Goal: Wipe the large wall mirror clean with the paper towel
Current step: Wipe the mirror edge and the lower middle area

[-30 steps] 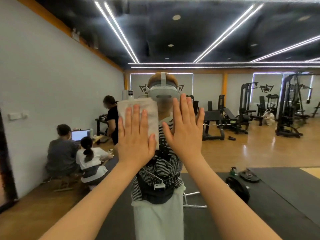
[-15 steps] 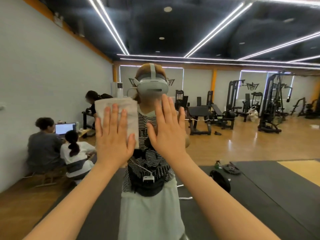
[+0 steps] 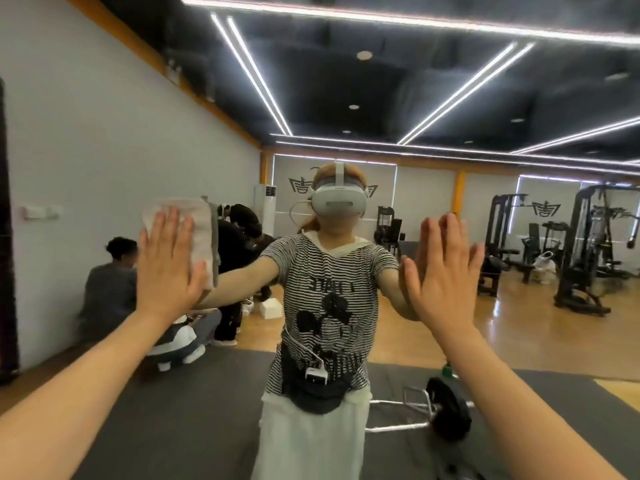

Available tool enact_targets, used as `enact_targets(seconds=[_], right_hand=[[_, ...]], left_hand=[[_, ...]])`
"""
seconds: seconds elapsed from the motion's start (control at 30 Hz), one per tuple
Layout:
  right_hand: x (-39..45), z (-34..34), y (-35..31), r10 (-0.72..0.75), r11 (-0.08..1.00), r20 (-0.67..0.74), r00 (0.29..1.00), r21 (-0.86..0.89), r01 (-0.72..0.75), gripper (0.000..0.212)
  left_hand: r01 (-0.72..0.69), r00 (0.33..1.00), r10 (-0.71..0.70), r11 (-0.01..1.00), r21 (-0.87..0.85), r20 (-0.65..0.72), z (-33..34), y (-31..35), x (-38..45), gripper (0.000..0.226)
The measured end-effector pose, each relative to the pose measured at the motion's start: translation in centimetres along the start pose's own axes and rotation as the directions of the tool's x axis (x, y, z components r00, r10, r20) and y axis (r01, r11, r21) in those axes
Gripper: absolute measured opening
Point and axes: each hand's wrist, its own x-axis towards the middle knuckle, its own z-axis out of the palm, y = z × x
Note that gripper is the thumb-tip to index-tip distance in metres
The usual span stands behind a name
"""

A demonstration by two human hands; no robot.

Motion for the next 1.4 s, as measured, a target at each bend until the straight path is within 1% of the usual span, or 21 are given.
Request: enact_targets(seconds=[0.1,0.33,0.4,0.47,0.53,0.57,0.63,0.73,0.8,0.83,0.87,0.9,0.93,1.0,1.03,1.2,1.27,1.3,1.33,1.4], right_hand=[[-0.1,0.8,0.8,-0.02,1.0,-0.026,0.999,-0.013,0.02,0.068],[-0.3,1.4,1.0,-0.018,1.0,-0.079,0.997,0.022,0.02,0.067],[-0.3,1.4,1.0,-0.016,1.0,-0.078,0.997,0.026,0.018,0.068],[-0.3,1.4,1.0,-0.016,0.999,-0.079,0.997,0.032,0.019,0.068],[-0.4,1.6,0.9,-0.016,0.999,-0.087,0.996,0.034,0.019,0.069],[-0.4,1.6,0.9,-0.015,0.999,-0.093,0.996,0.034,0.019,0.069],[-0.5,1.7,0.9,-0.015,0.999,-0.098,0.995,0.033,0.019,0.069],[-0.5,1.7,1.0,-0.012,0.999,-0.076,0.997,0.036,0.015,0.068],[-0.5,1.6,1.1,-0.017,0.999,-0.069,0.997,0.038,0.02,0.068],[-0.5,1.5,1.2,-0.02,0.999,-0.069,0.997,0.038,0.023,0.068],[-0.4,1.5,1.2,-0.022,0.999,-0.07,0.997,0.037,0.025,0.068],[-0.4,1.4,1.2,-0.023,0.999,-0.071,0.997,0.036,0.025,0.068],[-0.4,1.4,1.2,-0.022,0.999,-0.071,0.997,0.034,0.024,0.068],[-0.5,1.5,1.1,-0.016,0.999,-0.068,0.998,0.029,0.018,0.069],[-0.5,1.5,1.1,-0.011,1.0,-0.067,0.998,0.028,0.013,0.069],[-0.5,1.5,1.0,-0.007,1.0,-0.076,0.997,0.019,0.008,0.069],[-0.5,1.5,0.9,-0.005,1.0,-0.082,0.997,0.013,0.006,0.069],[-0.5,1.5,0.9,-0.006,1.0,-0.082,0.997,0.009,0.007,0.069],[-0.5,1.5,0.9,-0.009,1.0,-0.084,0.996,0.004,0.009,0.069],[-0.5,1.5,0.9,-0.019,1.0,-0.091,0.996,-0.004,0.019,0.069]], left_hand=[[0.008,1.0,-0.008,1.0,0.011,0.022,-0.4,0.3,0.0,0.068],[0.047,0.999,-0.047,0.999,-0.022,0.02,-0.2,0.5,0.0,0.068],[0.112,0.994,-0.112,0.991,-0.075,0.0,0.0,1.1,-0.1,0.069],[0.226,0.973,-0.231,0.967,-0.115,-0.026,0.4,2.3,0.0,0.069],[0.289,0.955,-0.293,0.954,-0.08,-0.043,0.8,3.8,0.1,0.069],[0.285,0.957,-0.288,0.957,-0.055,-0.042,0.9,4.6,0.2,0.069],[0.213,0.977,-0.213,0.977,-0.013,-0.026,1.2,6.3,0.2,0.068],[0.006,1.0,-0.006,0.999,0.035,0.001,1.6,8.1,-0.3,0.069],[-0.117,0.993,0.115,0.992,0.043,0.04,1.4,7.4,-0.5,0.069],[-0.153,0.987,0.151,0.987,0.04,0.054,1.3,6.5,-0.5,0.066],[-0.153,0.987,0.151,0.988,0.034,0.056,1.2,5.4,-0.5,0.063],[-0.106,0.993,0.105,0.994,0.023,0.048,1.0,4.3,-0.5,0.062],[-0.016,0.999,0.016,1.0,-0.002,0.044,0.8,3.4,-0.4,0.062],[0.188,0.981,-0.185,0.981,-0.055,0.052,0.4,2.8,-0.2,0.064],[0.259,0.966,-0.256,0.963,-0.074,0.047,0.3,3.2,0.0,0.065],[0.473,0.88,-0.472,0.869,-0.146,0.044,0.9,7.7,0.2,0.066],[0.507,0.861,-0.506,0.849,-0.15,0.045,1.2,9.7,0.1,0.065],[0.489,0.871,-0.488,0.858,-0.156,0.044,1.2,10.8,0.1,0.065],[0.441,0.897,-0.441,0.883,-0.159,0.04,1.4,12.2,0.1,0.064],[0.288,0.958,-0.287,0.948,-0.139,0.025,1.8,14.8,-0.1,0.064]])
